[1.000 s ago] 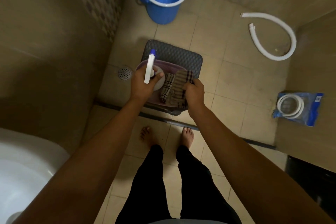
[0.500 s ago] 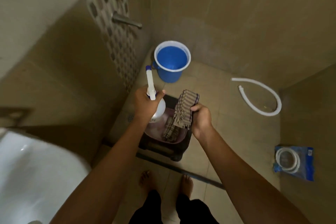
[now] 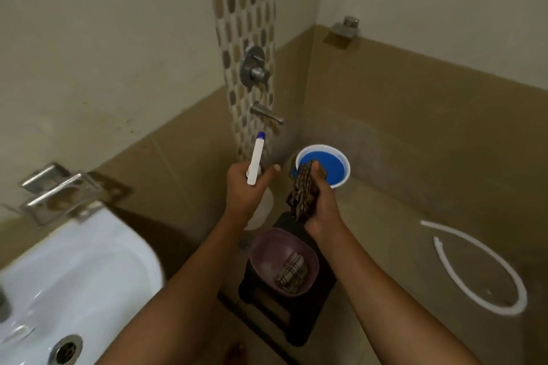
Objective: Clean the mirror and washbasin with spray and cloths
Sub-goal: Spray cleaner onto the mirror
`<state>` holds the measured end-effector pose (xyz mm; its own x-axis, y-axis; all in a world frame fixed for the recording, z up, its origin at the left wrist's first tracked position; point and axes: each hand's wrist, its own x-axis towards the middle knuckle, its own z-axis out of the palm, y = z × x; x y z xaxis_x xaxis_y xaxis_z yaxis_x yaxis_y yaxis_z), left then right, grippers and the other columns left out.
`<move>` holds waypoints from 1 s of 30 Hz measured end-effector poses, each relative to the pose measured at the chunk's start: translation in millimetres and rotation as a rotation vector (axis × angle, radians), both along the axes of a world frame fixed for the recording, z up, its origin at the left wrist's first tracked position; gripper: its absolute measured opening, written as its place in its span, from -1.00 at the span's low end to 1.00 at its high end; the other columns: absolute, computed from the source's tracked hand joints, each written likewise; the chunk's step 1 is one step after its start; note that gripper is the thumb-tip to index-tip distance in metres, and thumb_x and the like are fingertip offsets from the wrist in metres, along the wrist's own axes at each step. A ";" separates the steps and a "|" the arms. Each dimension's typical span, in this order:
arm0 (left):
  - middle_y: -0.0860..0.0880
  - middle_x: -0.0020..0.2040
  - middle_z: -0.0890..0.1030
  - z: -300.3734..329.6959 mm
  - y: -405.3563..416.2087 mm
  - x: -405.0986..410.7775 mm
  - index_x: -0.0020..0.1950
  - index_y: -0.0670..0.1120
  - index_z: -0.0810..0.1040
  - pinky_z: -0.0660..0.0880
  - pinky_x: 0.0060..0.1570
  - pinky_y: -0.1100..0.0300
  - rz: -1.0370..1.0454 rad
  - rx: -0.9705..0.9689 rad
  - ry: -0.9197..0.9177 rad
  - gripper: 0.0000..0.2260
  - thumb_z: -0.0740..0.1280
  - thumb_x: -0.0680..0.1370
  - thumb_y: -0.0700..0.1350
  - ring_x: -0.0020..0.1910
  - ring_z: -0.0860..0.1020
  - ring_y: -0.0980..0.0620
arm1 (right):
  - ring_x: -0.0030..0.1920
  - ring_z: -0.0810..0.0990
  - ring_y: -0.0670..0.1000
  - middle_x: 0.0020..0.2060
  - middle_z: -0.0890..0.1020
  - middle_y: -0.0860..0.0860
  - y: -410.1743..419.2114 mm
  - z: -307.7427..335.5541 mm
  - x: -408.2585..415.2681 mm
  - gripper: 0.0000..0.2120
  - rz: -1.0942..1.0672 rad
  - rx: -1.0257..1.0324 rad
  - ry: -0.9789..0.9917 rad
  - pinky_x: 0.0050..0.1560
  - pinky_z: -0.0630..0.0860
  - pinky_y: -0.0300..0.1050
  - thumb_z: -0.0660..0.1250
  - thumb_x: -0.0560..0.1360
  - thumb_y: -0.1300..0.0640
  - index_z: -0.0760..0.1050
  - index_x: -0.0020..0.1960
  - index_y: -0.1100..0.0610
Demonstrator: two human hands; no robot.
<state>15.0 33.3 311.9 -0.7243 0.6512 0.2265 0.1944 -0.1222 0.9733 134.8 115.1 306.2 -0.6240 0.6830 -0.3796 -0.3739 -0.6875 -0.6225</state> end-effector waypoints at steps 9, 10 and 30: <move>-0.39 -0.47 0.37 51.9 -62.2 5.0 -0.37 -0.40 0.34 0.32 -0.46 -0.09 0.347 -0.022 0.124 -0.51 0.52 0.44 -0.10 -0.48 0.37 -0.35 | -0.22 0.63 0.15 -0.19 0.63 0.16 -31.4 39.3 -32.6 -0.72 0.276 0.021 -0.058 -0.20 0.59 -0.05 0.34 0.44 0.12 0.58 0.06 0.26; -0.38 -0.45 0.39 56.6 -72.6 4.3 -0.35 -0.40 0.35 0.34 -0.45 -0.10 0.391 -0.032 0.142 -0.52 0.52 0.44 -0.09 -0.46 0.39 -0.35 | -0.35 0.60 0.10 -0.31 0.60 0.12 -40.4 46.2 -35.6 -0.80 0.309 0.017 -0.025 -0.32 0.55 -0.10 0.27 0.47 0.13 0.56 -0.03 0.24; -0.34 -0.44 0.41 106.7 -374.5 -15.9 -0.35 -0.32 0.41 0.37 -0.43 -0.01 0.966 -0.115 0.150 -0.55 0.40 0.33 0.08 -0.48 0.36 -0.07 | -0.28 0.70 0.17 -0.19 0.71 0.19 -305.6 101.8 -106.9 -0.80 0.832 -0.050 -0.019 -0.13 0.61 0.02 0.27 0.49 0.22 0.60 0.03 0.27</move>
<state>-0.8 -341.2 418.6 -0.9257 -0.1817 0.3318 0.2835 0.2478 0.9264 28.0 -190.5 408.0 -0.9107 -0.0158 -0.4127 0.2784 -0.7616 -0.5852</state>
